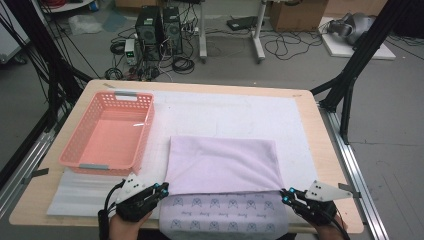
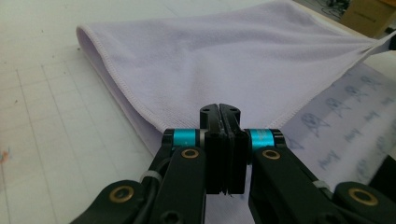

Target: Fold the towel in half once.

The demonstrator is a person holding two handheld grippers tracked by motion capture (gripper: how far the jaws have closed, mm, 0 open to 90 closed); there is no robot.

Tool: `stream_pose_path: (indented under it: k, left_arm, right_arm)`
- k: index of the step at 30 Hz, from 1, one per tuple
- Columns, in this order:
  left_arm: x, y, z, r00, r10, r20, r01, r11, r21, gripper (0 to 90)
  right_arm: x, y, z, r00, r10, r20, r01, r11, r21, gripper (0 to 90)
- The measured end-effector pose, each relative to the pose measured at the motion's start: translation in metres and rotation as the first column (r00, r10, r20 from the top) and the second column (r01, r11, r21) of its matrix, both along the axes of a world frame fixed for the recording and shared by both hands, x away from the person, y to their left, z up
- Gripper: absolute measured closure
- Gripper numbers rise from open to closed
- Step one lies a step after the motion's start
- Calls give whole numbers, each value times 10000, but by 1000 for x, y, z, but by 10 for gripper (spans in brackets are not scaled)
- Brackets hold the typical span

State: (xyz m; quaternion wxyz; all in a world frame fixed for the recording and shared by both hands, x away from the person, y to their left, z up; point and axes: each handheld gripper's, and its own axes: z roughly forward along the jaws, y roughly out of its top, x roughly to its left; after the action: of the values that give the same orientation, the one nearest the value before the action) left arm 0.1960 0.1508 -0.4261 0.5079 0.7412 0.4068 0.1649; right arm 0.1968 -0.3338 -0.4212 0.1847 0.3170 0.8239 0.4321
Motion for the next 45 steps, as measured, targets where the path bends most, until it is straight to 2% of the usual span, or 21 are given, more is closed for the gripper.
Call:
stream_pose_path:
  k: [6, 10, 15, 16, 18, 19, 22, 23, 24, 28, 30, 31, 34, 36, 37, 38, 40, 42, 43, 44, 45]
  left_arm:
    - [-26, 10, 0, 9998, -130, -125, 127, 9996, -258, 885]
    - [-42, 13, -3, 9991, -357, -208, 353, 9992, -194, 884]
    - [-45, 13, -5, 9977, -635, -232, 628, 9976, -287, 879]
    - [-43, 11, -4, 9975, -678, -186, 671, 9971, -362, 860]
    - [-35, 9, -3, 9981, -583, -179, 573, 9970, -524, 636]
    - [-30, 9, -1, 9982, -588, -101, 581, 9966, -576, 520]
    - [-12, 5, 5, 9983, -546, 180, 556, 9969, -559, 460]
    - [3, 0, 9, 9982, -536, 267, 550, 9969, -557, 435]
    - [3, 0, 9, 9982, -536, 267, 550, 9969, -557, 426]
    - [33, -11, 13, 9989, -340, 336, 355, 9983, -453, 417]
    - [48, -14, 12, 9992, -338, 220, 346, 9987, -372, 411]
    - [55, -17, 11, 9994, -286, 191, 293, 9990, -339, 411]
    - [76, -20, 9, 9999, -152, 21, 152, 9995, -267, 408]
    - [89, -22, 6, 10000, -51, -72, 50, 9998, -172, 408]
    - [95, -22, 5, 9999, -54, -131, 51, 9998, -190, 408]
    - [100, -23, 4, 9998, -3, -191, -1, 9999, -172, 408]
    - [110, -25, 2, 9996, 167, -207, -169, 9998, -106, 406]
    - [117, -27, 0, 9994, 300, -146, -301, 9995, -66, 406]
    - [120, -28, 0, 9994, 320, -146, -320, 9995, -7, 406]
    - [123, -29, -1, 9993, 334, -164, -334, 9994, -6, 407]
    - [126, -29, -1, 9990, 417, -138, -415, 9991, 99, 407]
  right_arm:
    - [-26, 2, 0, 9996, 264, -20, -265, 9995, -167, 864]
    - [-40, 3, 1, 9991, 409, -146, -410, 9991, -92, 864]
    - [-51, 2, -1, 9979, 418, -496, -422, 9991, -52, 861]
    - [-51, 1, -2, 9965, 511, -659, -518, 9986, -89, 808]
    - [-47, 0, -2, 9946, 204, -1022, -197, 9998, 71, 568]
    - [-42, -5, 1, 9955, -38, -944, 94, 9982, 586, 539]
    - [-37, -7, 6, 9964, -414, -736, 466, 9964, 702, 496]
    - [-27, -7, 10, 9954, -788, -536, 828, 9936, 772, 490]
    - [-22, -6, 11, 9944, -965, -438, 995, 9924, 723, 486]
    - [-3, -4, 11, 9893, -1430, -303, 1448, 9871, 687, 474]
    - [19, -2, 9, 9814, -1905, -235, 1916, 9797, 586, 481]
    - [19, -2, 9, 9814, -1905, -235, 1916, 9797, 586, 481]
    - [43, 0, 6, 9712, -2375, -203, 2382, 9702, 449, 495]
    - [60, 2, 2, 9646, -2606, -397, 2624, 9638, 480, 527]
    - [79, 6, -2, 9651, -2572, -495, 2586, 9657, 249, 599]
    - [79, 6, -2, 9651, -2572, -495, 2586, 9657, 249, 599]
    - [107, 12, -13, 9607, -2612, -945, 2639, 9644, 169, 617]
    - [114, 15, -18, 9592, -2622, -1059, 2638, 9646, 14, 616]
    - [125, 19, -25, 9531, -2855, -1009, 2773, 9568, -878, 634]
    - [128, 17, -26, 9519, -2941, -863, 2861, 9535, -947, 634]
    - [130, 14, -25, 9404, -3304, -799, 3225, 9415, -978, 646]
